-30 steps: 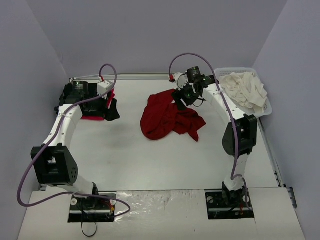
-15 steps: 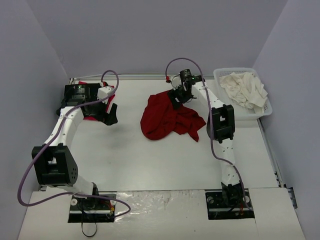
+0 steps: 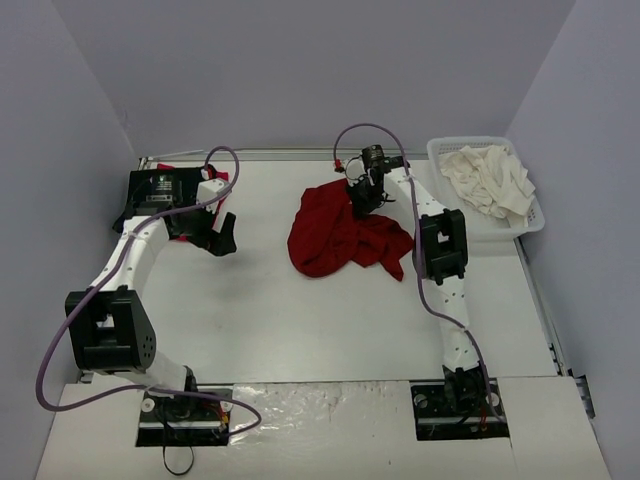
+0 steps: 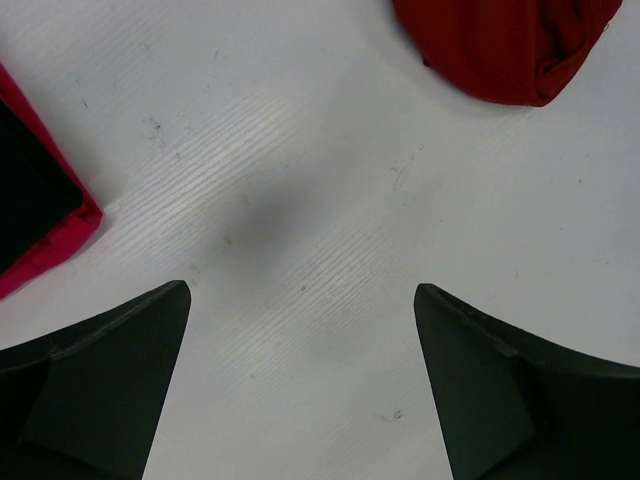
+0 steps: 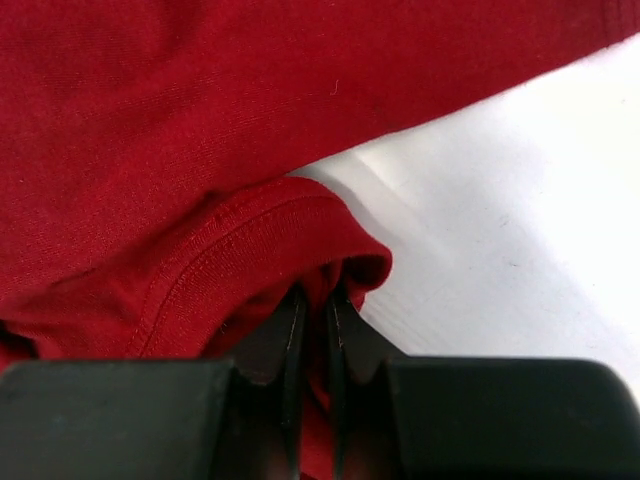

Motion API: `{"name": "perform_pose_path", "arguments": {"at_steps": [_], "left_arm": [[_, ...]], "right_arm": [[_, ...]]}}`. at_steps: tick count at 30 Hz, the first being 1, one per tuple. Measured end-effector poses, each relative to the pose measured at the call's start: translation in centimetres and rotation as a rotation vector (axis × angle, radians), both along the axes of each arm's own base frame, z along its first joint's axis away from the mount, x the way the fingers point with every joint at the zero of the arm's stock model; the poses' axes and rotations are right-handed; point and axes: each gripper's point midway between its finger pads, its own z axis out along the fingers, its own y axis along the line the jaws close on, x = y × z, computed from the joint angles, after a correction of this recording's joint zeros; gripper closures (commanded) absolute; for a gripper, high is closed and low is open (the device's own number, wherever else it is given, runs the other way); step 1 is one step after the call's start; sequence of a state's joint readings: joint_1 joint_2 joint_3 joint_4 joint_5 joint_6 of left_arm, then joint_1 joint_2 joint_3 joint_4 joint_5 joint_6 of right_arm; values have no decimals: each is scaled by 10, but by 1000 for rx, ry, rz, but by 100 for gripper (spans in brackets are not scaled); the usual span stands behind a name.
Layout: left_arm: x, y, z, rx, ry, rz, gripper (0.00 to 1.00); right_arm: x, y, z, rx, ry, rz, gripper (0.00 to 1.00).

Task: Fold and stack the t-shirts
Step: Flatten out the tshirt

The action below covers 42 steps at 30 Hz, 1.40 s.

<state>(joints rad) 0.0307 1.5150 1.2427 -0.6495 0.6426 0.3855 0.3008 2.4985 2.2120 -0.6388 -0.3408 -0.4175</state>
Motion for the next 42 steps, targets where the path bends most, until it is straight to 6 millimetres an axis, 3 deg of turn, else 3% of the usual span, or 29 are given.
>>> {"name": "perform_pose_path", "arguments": {"at_steps": [4,5,8,12,13,17,19,21,22,25,26,27,32,37,42], "left_arm": [[-2,-6,-1,-27,8,-18,2],[-2,-7,-2,-35,12,-23,6],[-3,-16,-6,-74,38,-44,6],[-5,-37,-15,-120,92,-90,6],[-5,-43,-17,-125,100,-105,6],[-5,-64,-18,-130,110,-160,6],[-8,-71,-18,-129,112,-182,6],[-9,-75,-18,-127,113,-193,6],[-9,-75,-18,-126,111,-194,6],[-10,-74,-15,-119,97,-190,6],[-11,-73,-13,-116,90,-188,6],[-11,-73,-11,-113,79,-187,6],[-11,-72,-5,-110,53,-186,6],[-11,-70,-6,-104,54,-181,6],[-8,-62,-7,-100,56,-156,6]], "right_arm": [[-2,-1,4,-1,-5,2,100],[-4,-1,7,-3,-4,2,100],[-11,1,34,-1,-33,7,100],[-15,7,109,36,-158,12,100],[-18,12,142,57,-217,18,100],[-41,26,233,128,-379,45,100],[-53,33,261,152,-432,66,100],[-63,41,277,162,-458,95,100],[-68,44,278,159,-458,114,95],[-81,49,263,129,-421,163,65],[-86,50,252,114,-393,176,30],[-89,49,242,98,-368,179,24],[-92,27,203,-9,-289,150,20],[-86,12,199,-39,-287,114,23],[-86,15,195,-26,-277,138,30]]}}
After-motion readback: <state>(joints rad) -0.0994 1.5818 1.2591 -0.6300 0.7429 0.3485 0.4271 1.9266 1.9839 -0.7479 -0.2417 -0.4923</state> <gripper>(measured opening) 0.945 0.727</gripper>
